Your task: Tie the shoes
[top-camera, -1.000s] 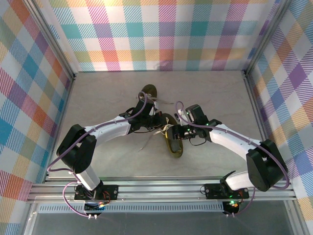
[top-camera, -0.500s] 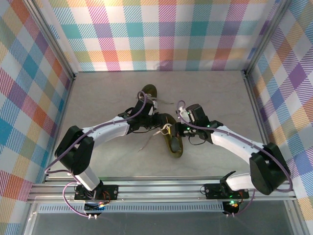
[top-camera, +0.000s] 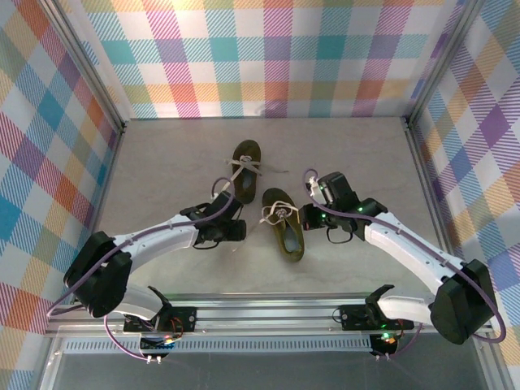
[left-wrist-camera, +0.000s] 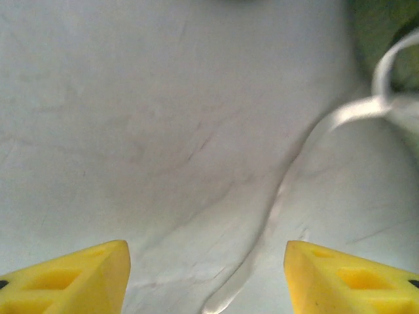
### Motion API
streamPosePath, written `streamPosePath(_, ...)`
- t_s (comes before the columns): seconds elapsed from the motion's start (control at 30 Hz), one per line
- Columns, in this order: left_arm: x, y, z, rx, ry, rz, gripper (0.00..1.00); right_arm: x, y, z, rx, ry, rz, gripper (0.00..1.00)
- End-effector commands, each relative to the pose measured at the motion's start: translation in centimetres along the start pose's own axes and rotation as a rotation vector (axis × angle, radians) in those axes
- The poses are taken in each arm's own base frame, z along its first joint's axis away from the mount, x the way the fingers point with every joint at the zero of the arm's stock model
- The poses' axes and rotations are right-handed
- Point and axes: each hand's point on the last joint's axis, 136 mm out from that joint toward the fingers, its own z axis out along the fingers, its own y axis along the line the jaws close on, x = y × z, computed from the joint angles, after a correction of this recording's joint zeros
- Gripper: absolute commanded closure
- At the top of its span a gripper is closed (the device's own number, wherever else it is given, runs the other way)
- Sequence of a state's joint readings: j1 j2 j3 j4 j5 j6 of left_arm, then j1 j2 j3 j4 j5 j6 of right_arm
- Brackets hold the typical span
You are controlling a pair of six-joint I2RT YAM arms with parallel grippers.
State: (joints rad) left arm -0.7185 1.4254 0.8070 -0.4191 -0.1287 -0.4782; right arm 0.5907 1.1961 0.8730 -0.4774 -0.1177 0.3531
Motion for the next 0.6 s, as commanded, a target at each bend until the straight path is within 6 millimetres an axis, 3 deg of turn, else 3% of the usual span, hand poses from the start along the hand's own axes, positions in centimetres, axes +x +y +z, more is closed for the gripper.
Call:
streamPosePath(0.0,0.0,-1.1,0.5,-0.017,-0.005,0.157,0.36,-0.5,0.2,-1.0,0.019,-0.01,-0.045,1.0)
streamPosePath(0.1,0.0,-2.0,1.3,-0.059,0.009,0.235,0.36,-0.4,0.1,-1.1,0.026,-0.011,-0.049,1.0)
streamPosePath(0.3,-0.1,-1.5,2.9,-0.159,0.035,0.28,0.44,-0.4,-0.2,-1.6,0.043,-0.027,-0.053,1.0)
streamPosePath(0.57,1.5,-1.7,4.5,-0.217,0.078,0.341,0.55,-1.1,-0.2,-2.3,0.051,-0.069,-0.05,1.0)
